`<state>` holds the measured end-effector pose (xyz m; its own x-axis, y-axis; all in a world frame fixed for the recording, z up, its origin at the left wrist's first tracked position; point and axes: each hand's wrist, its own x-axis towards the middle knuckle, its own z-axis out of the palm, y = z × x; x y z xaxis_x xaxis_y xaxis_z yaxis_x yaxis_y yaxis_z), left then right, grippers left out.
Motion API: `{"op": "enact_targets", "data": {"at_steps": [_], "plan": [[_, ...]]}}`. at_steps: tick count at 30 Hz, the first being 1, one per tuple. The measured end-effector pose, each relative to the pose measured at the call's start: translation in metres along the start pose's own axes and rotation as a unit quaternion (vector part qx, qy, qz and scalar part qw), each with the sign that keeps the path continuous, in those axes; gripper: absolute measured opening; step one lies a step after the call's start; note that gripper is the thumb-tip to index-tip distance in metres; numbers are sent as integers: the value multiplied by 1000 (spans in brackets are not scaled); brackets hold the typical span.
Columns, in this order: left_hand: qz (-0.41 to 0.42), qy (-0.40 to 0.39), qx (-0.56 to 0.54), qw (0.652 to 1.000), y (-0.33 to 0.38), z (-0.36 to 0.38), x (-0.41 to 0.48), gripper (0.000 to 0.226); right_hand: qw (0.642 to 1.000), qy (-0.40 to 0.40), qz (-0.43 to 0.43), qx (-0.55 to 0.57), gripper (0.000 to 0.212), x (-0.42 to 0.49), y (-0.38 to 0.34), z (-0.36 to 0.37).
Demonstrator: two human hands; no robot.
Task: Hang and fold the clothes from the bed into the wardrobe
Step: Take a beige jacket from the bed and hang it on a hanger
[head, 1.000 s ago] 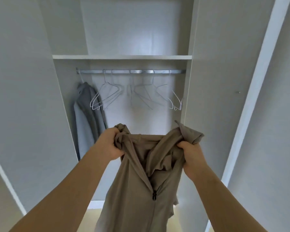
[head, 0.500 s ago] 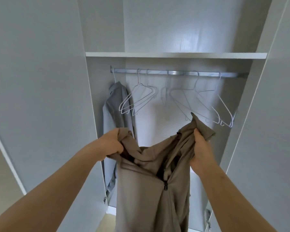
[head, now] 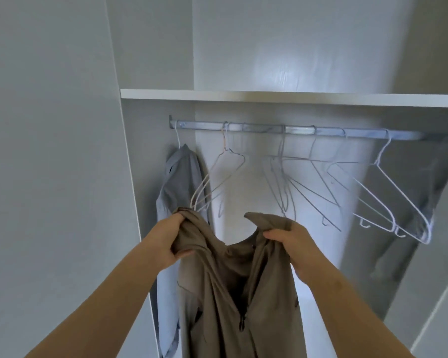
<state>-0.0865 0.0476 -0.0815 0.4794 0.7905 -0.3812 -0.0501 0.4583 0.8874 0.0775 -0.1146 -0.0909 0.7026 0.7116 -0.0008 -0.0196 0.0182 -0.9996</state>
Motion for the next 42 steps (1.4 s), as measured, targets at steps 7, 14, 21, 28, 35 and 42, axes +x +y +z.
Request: {"op": "enact_targets", "data": {"at_steps": [7, 14, 21, 28, 35, 42], "plan": [[-11, -50, -138, 989, 35, -18, 52, 31, 989, 7, 11, -146, 6, 69, 10, 63], [23, 13, -127, 992, 64, -31, 94, 32, 936, -6, -183, -299, 22, 156, -12, 130], [42, 5, -120, 992, 86, -28, 114, 52, 768, -64, -203, -604, 33, 225, -14, 166], [49, 5, -153, 987, 92, -23, 132, 63, 755, -11, -201, -625, 21, 259, 5, 137], [28, 11, -175, 984, 93, -3, 144, 53, 841, 50, -228, -488, 43, 267, 15, 87], [8, -16, -180, 983, 92, 15, 152, 60, 843, 77, -193, -496, 29, 282, 3, 63]]}}
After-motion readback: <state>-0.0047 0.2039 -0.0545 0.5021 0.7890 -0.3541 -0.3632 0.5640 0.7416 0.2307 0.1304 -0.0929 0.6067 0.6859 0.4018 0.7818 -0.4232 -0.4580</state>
